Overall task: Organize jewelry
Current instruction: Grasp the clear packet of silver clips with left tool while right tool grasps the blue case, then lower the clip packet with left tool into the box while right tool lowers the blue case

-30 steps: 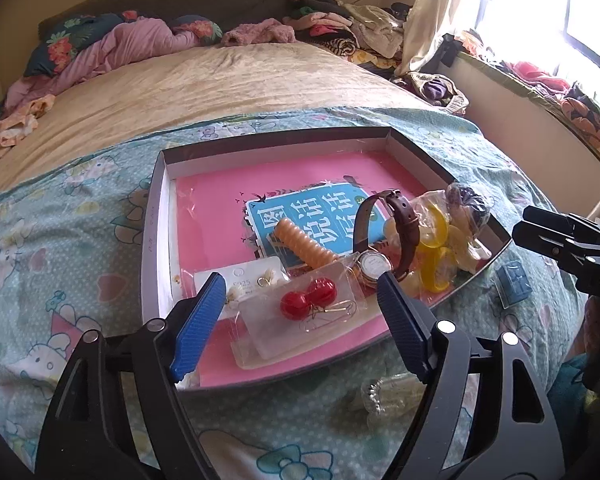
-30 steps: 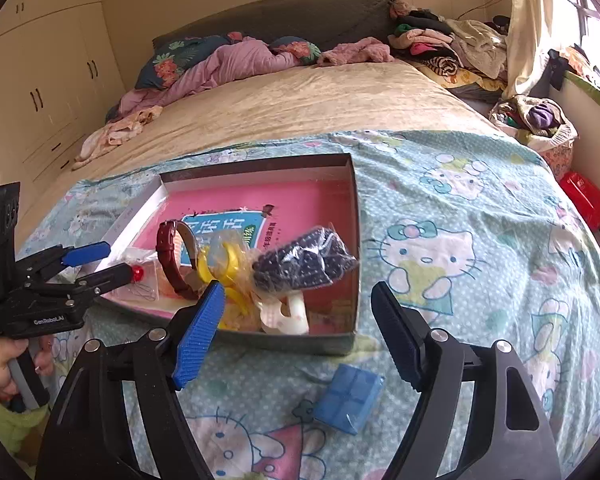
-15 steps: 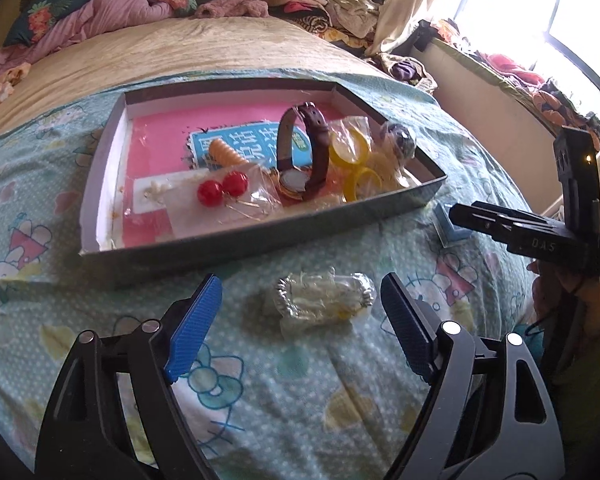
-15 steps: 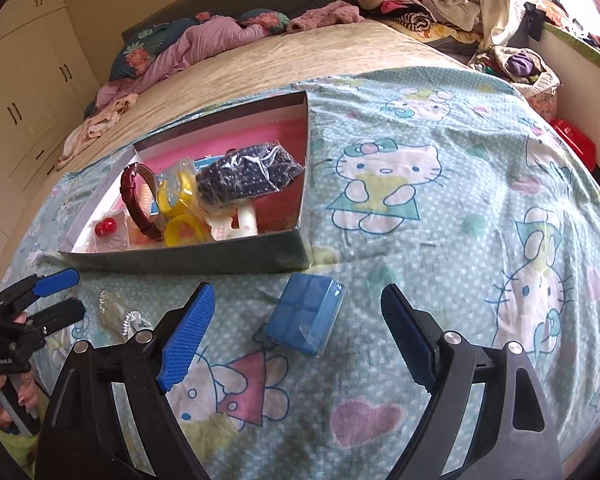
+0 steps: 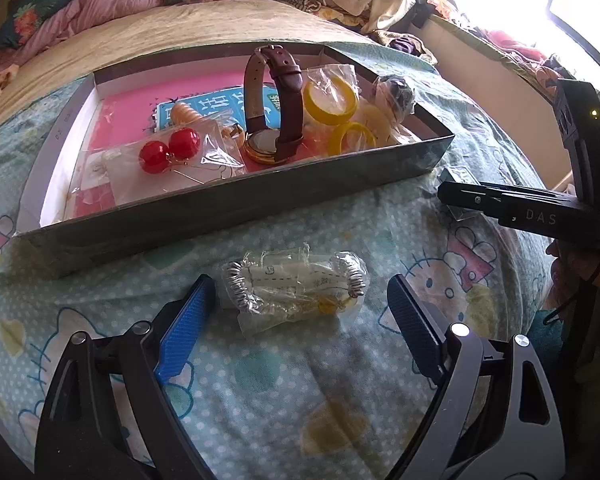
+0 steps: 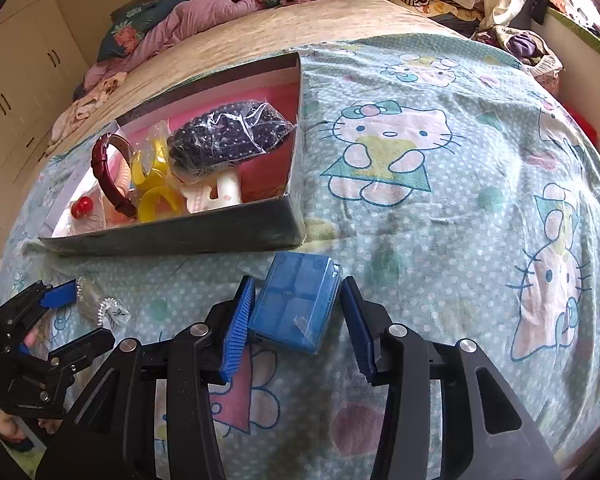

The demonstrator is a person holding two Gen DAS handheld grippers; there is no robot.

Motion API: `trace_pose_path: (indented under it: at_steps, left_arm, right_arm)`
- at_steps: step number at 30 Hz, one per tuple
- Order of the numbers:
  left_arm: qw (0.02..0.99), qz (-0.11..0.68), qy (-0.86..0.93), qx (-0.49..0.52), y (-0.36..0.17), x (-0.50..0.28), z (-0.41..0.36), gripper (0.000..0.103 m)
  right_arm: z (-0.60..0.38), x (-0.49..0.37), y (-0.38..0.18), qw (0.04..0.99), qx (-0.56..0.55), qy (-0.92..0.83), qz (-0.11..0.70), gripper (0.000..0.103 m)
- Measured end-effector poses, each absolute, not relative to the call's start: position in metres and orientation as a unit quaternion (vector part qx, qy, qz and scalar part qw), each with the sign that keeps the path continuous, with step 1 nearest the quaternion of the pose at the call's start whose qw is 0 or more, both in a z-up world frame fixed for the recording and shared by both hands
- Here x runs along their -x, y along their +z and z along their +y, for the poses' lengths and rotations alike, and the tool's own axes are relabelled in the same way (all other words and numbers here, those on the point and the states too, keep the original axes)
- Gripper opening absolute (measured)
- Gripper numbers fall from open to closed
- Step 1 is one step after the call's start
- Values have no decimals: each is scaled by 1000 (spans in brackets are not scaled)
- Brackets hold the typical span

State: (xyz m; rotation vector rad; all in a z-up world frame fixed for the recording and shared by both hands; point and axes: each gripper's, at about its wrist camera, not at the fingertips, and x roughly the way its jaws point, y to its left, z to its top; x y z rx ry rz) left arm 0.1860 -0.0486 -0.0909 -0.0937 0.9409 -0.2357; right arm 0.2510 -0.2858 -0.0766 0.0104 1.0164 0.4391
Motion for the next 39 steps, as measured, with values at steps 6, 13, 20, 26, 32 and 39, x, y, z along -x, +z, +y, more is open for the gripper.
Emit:
trace_pose_path:
  at_steps: [6, 13, 20, 26, 32, 39]
  left_arm:
    - [890, 440, -117, 33, -90, -181, -48, 55]
    - [901, 411, -123, 57, -62, -162, -25, 53]
    - [920, 376, -82, 68, -32, -163, 12, 53]
    - [925, 369, -54, 73, -28, -176, 34, 53]
    - [926, 369, -36, 76, -30, -190, 52, 53]
    - [923, 375, -28, 81, -38, -202, 58, 53]
  right_arm:
    - [-287, -241, -66, 855, -9, 233, 463, 36]
    - [-275, -215, -39, 857, -18, 277, 434, 36]
    - [-239, -211, -2, 864, -6, 318, 390, 36]
    - [-206, -225, 12, 867, 21, 337, 367, 36]
    - [-184, -248, 5, 865, 25, 334, 373, 36]
    - [-176, -262, -11, 866, 30, 318, 385, 36]
